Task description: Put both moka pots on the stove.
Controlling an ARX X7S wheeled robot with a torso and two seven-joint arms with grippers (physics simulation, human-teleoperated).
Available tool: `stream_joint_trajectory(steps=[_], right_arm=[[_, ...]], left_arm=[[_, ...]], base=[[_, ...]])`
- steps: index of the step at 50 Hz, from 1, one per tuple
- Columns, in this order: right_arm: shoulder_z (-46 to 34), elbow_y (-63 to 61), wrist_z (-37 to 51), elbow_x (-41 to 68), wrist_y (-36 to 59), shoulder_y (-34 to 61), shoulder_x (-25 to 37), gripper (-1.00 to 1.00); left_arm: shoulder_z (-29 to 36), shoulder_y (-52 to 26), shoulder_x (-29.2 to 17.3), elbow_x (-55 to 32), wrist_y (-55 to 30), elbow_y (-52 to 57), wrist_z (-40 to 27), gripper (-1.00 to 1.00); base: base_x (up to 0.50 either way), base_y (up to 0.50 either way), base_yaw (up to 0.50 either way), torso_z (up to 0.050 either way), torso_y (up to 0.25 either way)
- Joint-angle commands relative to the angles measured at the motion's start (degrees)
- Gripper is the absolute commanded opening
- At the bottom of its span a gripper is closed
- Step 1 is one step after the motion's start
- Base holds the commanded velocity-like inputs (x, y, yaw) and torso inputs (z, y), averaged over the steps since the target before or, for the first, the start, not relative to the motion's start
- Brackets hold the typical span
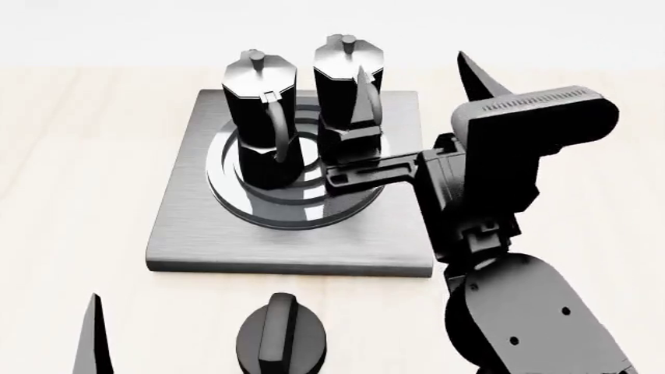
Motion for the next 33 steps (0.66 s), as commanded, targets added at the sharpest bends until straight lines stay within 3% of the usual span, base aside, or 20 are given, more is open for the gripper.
stream_joint_trajectory(steps=[1,17,33], right_arm=[[2.19,-21.89,12.92,-4.93,-2.13,-9.03,7.85,1.0],[1.64,-26.43,16.68,-10.32,-4.07,-18.1,13.87,1.0],[2.24,-26.8,18.18,-10.3,-9.63,-26.2,15.49,1.0]], left_arm=[[0.08,0.0,-0.1,0.04,0.05,0.1,-0.13,1.0],[0.73,-0.24,-0.01,0.46,-0.29,0.22,-0.23,1.0],[0.99,-0.79,0.07,0.38,-0.67,0.19,-0.27,1.0]], base=[[0.0,0.0,0.0,0.0,0.0],[0.0,0.0,0.0,0.0,0.0],[0.0,0.0,0.0,0.0,0.0]])
